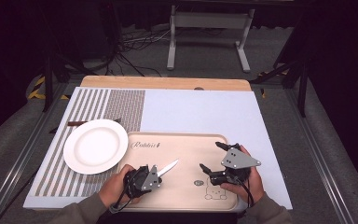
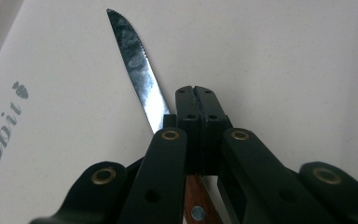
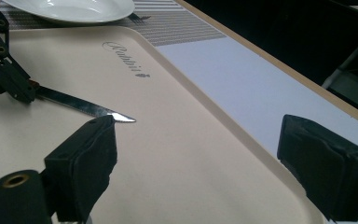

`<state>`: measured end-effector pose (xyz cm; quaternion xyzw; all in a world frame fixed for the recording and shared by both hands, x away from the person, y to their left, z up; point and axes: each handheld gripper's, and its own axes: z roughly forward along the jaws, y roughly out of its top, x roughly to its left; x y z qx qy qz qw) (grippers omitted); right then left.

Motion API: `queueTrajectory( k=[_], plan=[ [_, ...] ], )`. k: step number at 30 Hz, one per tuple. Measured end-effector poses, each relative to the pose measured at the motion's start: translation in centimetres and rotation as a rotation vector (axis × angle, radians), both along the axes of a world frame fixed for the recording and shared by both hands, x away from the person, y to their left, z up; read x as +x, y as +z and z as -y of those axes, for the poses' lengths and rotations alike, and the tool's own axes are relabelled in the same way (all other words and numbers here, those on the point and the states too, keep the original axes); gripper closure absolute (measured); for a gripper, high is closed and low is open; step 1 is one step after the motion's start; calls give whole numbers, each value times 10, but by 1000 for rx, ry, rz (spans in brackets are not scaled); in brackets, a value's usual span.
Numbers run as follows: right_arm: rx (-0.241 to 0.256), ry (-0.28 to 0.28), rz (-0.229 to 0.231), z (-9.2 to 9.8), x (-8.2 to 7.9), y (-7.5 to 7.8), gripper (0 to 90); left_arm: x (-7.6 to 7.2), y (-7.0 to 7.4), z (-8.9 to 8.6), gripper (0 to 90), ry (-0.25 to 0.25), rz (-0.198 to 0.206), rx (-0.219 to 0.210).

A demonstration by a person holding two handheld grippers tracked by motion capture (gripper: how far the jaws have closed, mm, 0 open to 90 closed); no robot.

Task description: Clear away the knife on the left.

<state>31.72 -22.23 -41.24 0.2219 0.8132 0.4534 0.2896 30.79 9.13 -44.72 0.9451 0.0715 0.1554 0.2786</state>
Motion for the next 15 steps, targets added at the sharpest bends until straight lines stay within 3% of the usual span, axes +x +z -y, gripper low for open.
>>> queueTrajectory(
  k=[15],
  plan=[
    [-10, -3, -4, -1, 0, -1, 130, -5, -2, -39, 890, 100, -15, -21]
  ],
)
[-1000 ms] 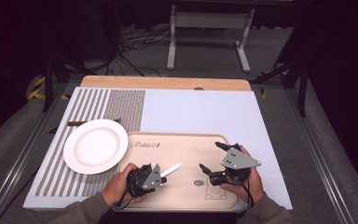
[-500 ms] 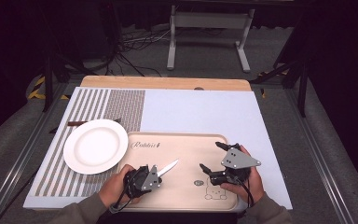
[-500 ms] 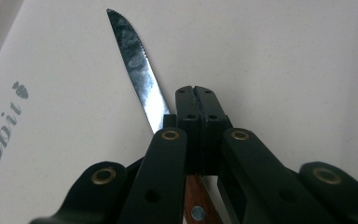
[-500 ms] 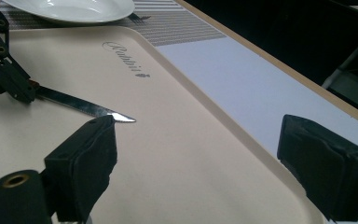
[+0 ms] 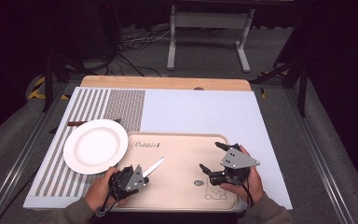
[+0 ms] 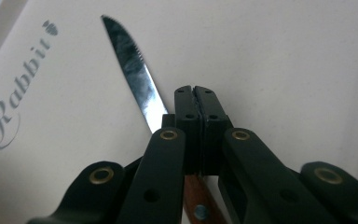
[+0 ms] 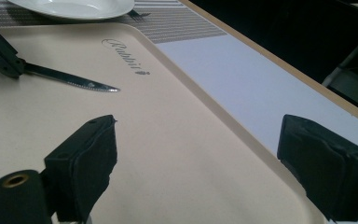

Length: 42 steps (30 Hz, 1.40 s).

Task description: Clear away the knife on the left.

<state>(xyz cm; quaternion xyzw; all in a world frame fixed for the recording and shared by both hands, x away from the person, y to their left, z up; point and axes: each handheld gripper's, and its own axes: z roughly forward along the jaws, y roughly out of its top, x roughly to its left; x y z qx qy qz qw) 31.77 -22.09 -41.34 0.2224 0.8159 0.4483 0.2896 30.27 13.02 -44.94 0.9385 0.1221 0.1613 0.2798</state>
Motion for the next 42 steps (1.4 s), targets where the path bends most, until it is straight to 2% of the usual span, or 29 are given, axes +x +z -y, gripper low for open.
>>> queueTrajectory(
  k=[2, 11, 16, 23, 25, 37, 40, 42],
  plan=[
    [-3, 0, 1, -1, 0, 0, 130, 0, 0, -4, 890, 6, 6, 1],
    [-4, 0, 0, 0, 0, 0, 129, -2, 0, -19, 889, 29, -13, -8],
    [-5, -1, 0, 0, 0, 0, 130, -4, 0, -25, 886, 45, -7, -8],
    [-10, 1, -2, -2, 0, -1, 132, -5, 0, -31, 893, 36, 1, 4],
    [-12, 2, -1, -2, 0, -1, 132, -6, 0, -32, 893, 48, -10, -1],
    [-17, -8, 1, -2, 0, -1, 134, -8, 0, -44, 875, 68, -18, -21],
    [-18, -9, 0, -3, 0, -1, 134, -8, 1, -45, 875, 69, -16, -21],
    [-16, -6, 2, -3, 0, -1, 135, -8, 3, -46, 876, 65, -2, -42]
  ],
)
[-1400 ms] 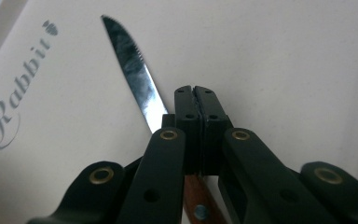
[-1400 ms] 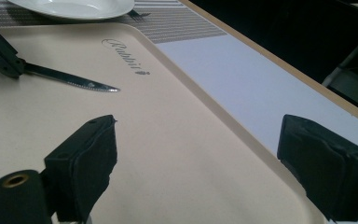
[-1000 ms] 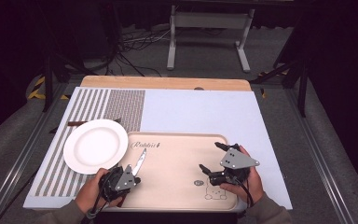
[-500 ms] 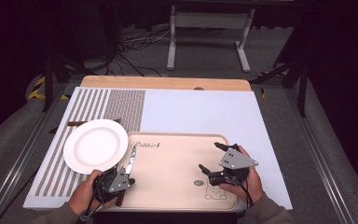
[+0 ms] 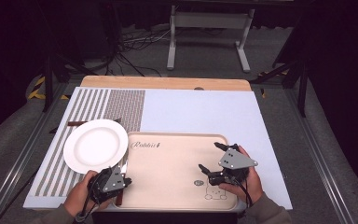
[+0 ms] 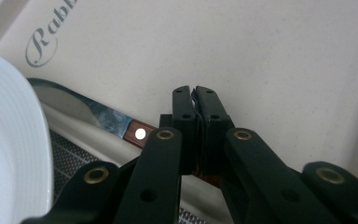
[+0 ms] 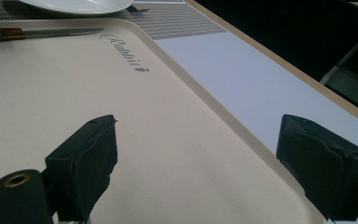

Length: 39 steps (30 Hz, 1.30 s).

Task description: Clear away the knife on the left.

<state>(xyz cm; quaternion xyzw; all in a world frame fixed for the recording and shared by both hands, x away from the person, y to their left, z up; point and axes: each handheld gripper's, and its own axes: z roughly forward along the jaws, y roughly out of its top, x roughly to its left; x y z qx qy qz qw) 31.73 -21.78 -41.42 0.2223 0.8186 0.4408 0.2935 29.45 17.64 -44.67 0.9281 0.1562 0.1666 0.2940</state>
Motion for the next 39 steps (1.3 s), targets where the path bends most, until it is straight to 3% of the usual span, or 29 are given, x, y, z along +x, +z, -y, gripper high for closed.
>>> queueTrajectory(
  k=[4, 11, 13, 16, 27, 34, 39],
  plan=[
    [3, 0, 1, 1, 0, 0, 135, -2, 7, -5, 886, 10, 12, -75],
    [8, 2, 3, 1, 0, 1, 135, -1, 17, -14, 880, 10, 25, -149],
    [11, 2, 4, 1, 0, 1, 136, 1, 24, -21, 878, 27, 34, -198],
    [6, 4, 5, 0, -1, 1, 136, 1, 33, -29, 875, 37, 64, -237],
    [8, 7, 6, -2, -2, 1, 137, 0, 44, -47, 807, 52, 157, -269],
    [28, -1, 28, -2, -5, 5, 141, 0, 47, -54, 645, 67, 213, -268],
    [31, 0, 28, -2, -5, 5, 141, 1, 47, -56, 552, 67, 223, -281]
  ],
)
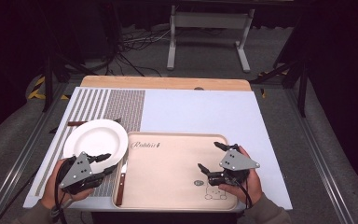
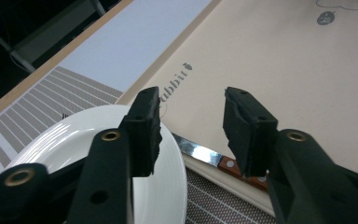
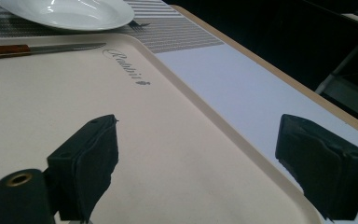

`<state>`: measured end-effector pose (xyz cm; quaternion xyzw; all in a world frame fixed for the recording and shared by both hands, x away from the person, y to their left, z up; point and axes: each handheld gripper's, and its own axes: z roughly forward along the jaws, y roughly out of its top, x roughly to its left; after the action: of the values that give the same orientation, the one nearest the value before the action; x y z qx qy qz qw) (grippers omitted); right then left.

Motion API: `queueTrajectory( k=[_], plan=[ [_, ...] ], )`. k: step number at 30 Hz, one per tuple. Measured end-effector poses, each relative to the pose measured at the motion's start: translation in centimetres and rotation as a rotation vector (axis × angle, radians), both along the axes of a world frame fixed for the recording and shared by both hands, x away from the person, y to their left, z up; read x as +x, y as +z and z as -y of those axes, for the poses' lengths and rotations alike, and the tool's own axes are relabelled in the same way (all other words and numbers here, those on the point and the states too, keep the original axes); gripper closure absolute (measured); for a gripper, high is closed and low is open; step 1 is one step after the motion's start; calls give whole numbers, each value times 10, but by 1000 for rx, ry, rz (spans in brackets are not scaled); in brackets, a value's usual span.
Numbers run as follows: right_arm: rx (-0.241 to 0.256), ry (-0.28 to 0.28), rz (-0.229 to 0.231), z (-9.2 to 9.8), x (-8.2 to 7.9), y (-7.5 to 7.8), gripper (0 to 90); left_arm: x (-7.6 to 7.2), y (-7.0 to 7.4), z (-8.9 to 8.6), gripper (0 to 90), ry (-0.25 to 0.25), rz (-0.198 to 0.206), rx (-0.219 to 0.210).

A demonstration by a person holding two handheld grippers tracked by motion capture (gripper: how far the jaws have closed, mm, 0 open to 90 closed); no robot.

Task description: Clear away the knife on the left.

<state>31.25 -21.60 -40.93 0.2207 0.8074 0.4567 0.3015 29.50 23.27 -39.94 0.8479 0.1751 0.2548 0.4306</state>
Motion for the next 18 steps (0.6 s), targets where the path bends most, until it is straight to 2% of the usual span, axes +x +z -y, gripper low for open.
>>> queueTrajectory(
  k=[6, 10, 11, 18],
  plan=[
    [7, -10, 5, 1, 0, 0, 136, -1, 1, -4, 364, 22, 3, -30],
    [9, -13, 7, 1, 0, 0, 134, -1, 2, -6, 297, 43, 20, -47],
    [8, -11, 5, 1, 0, 0, 133, -2, 2, -6, 275, 46, 13, -60],
    [16, -13, 16, 1, -1, 2, 114, -1, 3, -11, 147, 80, 27, -114]
  ],
)
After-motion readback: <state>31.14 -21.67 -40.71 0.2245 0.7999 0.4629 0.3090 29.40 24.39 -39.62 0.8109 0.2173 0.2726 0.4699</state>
